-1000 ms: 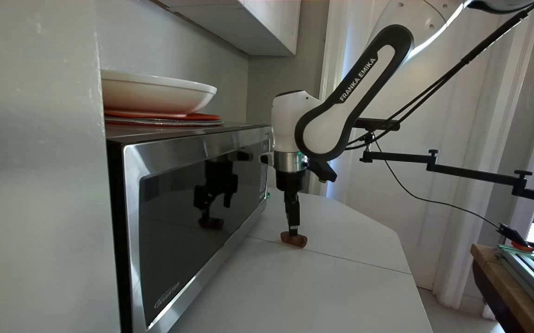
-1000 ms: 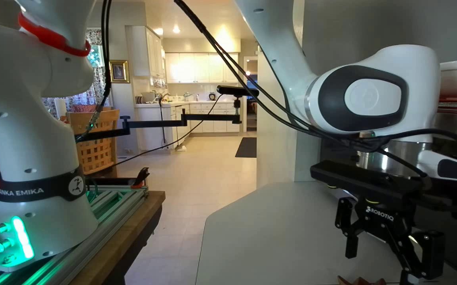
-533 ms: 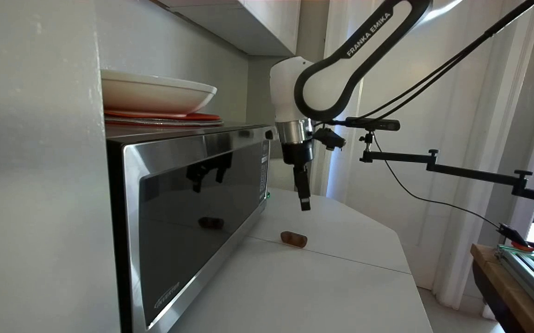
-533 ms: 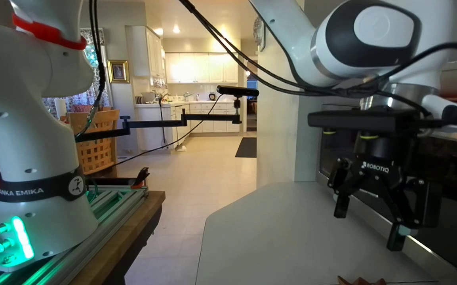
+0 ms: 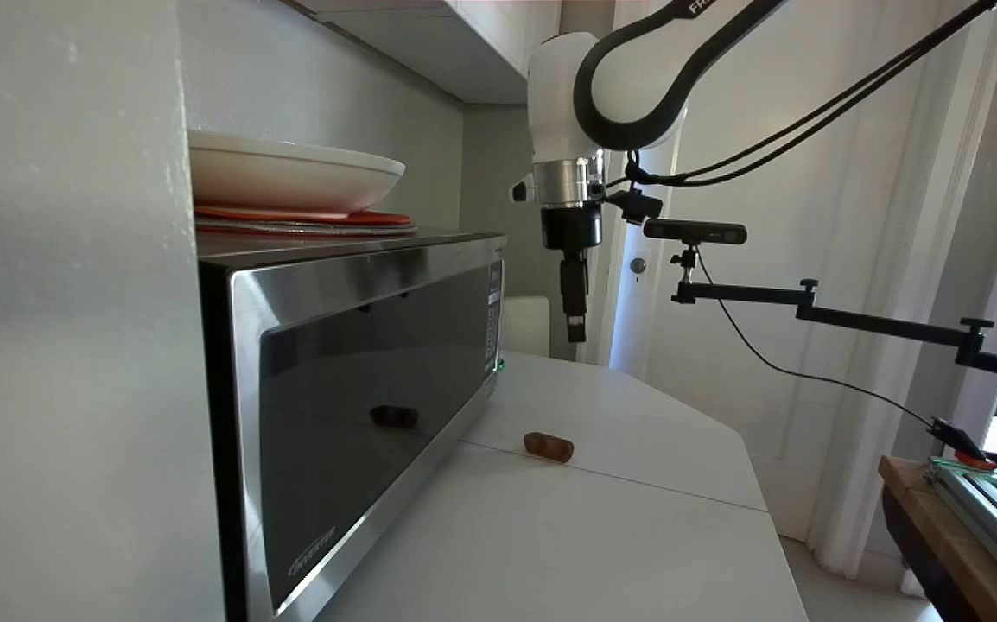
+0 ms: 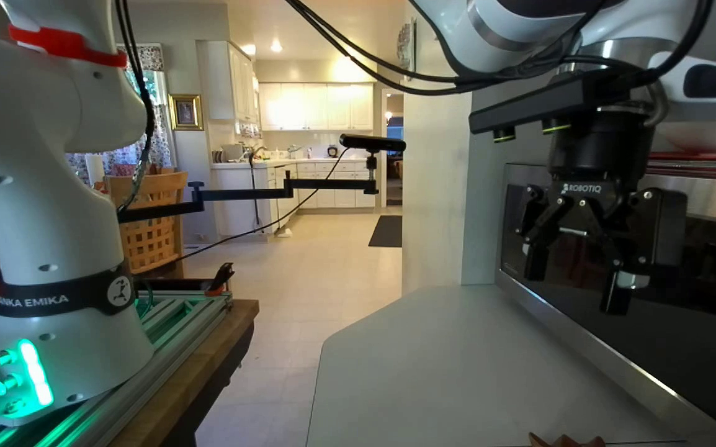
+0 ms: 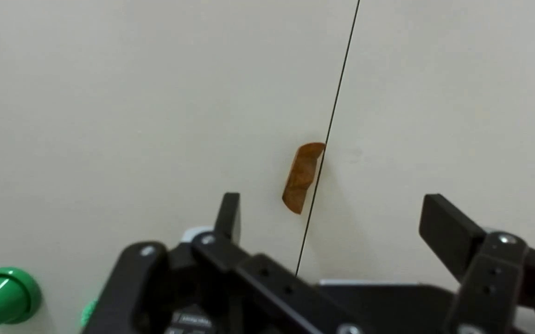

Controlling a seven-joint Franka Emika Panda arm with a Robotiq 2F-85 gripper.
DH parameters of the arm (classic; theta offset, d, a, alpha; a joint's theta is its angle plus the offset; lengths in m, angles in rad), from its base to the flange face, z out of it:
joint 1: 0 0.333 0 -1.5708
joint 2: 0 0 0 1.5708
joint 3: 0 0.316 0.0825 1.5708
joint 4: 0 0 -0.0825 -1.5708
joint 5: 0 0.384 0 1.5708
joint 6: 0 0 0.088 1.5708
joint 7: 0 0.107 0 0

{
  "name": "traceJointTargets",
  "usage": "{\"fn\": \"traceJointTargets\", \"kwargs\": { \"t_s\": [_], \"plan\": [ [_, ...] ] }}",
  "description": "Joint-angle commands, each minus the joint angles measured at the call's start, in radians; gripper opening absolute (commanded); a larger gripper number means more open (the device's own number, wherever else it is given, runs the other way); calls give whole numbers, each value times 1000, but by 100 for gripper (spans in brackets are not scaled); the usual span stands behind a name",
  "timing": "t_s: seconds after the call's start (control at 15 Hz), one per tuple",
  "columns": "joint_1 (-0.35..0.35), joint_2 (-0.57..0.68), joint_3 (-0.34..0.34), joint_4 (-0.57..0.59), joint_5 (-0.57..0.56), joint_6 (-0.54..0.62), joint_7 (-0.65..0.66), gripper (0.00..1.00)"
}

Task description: Remove the brown object from the top of the microwave and place it on the countertop.

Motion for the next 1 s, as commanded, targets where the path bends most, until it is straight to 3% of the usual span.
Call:
{"fn": "traceJointTargets", "kwargs": {
  "t_s": [0.0,0.4,0.8,0.93],
  "plan": [
    [-17,-93,11,-90,91,96,5,100],
    [-12,-228,11,-176,229,139,-48,100],
    [3,-329,-1,-234,231,127,-91,100],
    [5,-306,-2,-201,203,106,-52,100]
  ]
}}
